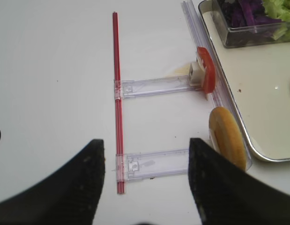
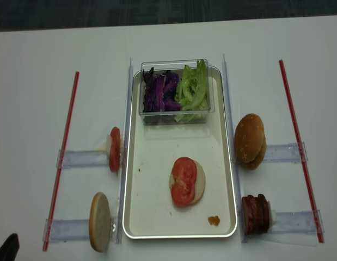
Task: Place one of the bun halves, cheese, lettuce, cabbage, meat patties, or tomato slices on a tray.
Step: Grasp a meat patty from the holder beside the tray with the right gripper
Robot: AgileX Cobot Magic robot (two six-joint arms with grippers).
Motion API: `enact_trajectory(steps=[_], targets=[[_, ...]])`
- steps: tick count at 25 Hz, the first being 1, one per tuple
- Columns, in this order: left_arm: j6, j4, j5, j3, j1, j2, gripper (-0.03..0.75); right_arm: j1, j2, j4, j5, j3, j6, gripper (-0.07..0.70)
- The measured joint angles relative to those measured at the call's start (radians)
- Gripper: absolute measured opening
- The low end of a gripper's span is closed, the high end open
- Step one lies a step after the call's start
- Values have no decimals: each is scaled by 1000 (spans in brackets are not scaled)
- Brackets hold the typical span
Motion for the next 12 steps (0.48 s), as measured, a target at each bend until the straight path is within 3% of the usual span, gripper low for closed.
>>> enact_trajectory(steps=[12], targets=[[-2,0,0,0,0,0,410,0,0,0,0,0,0,470]])
